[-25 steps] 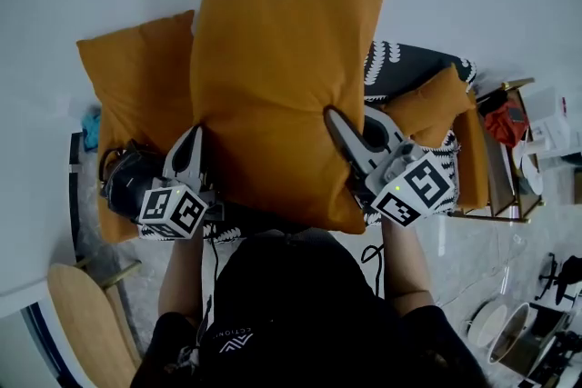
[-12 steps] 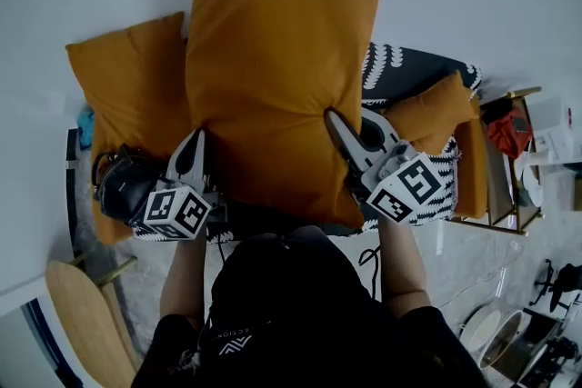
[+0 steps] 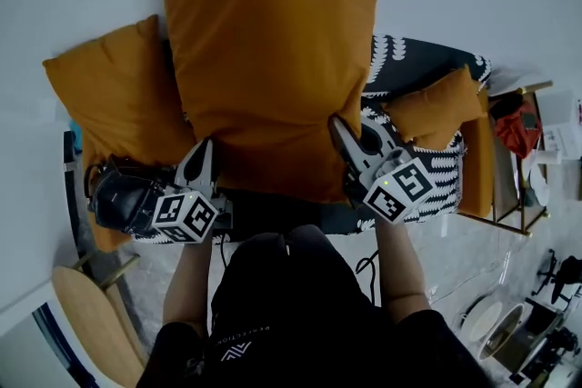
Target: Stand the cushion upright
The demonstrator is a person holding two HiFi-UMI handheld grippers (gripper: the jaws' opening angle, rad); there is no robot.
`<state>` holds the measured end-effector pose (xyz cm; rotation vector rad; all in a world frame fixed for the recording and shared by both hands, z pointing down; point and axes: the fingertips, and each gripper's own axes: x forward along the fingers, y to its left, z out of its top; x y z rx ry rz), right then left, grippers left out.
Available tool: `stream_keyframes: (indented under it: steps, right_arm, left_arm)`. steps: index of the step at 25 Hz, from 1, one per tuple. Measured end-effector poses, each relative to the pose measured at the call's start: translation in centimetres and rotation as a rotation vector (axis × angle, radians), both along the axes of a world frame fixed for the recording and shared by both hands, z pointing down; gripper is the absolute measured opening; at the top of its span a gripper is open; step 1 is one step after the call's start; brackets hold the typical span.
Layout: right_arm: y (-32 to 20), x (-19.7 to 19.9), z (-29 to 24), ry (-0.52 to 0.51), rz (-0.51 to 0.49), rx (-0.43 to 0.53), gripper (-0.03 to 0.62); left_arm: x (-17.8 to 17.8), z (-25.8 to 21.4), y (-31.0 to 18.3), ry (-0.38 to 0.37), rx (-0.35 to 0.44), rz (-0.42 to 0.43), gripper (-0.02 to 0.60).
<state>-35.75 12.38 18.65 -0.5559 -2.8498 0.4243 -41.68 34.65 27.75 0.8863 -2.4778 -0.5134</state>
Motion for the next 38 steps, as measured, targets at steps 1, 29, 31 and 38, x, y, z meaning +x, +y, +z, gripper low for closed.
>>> stream_keyframes:
  steps: [1, 29, 31, 38]
  right_arm:
    - [-0.2, -0.2, 0.6, 0.005, -0.003, -0.002, 0.011]
    - [-4.2, -7.4, 18.0, 0.214, 0.093, -0.024, 0.014]
    - [-4.1, -7.7, 19.2, 0.227, 0.092, -0.025, 0.014]
    - [-3.8, -8.4, 23.1, 0.279, 0.110, -0.034, 0.018]
  left_arm:
    - [-0.3, 0.5, -0.2, 0.009, -0.007, -0.002, 0.005]
    - [-6.5, 12.8, -2.6, 0.094, -0.206, 0.041, 0.006]
    - [-6.5, 13.7, -2.4, 0.100, -0.223, 0.045, 0.006]
    - [-6.5, 17.6, -1.9, 0.151, -0.253, 0.044, 0.006]
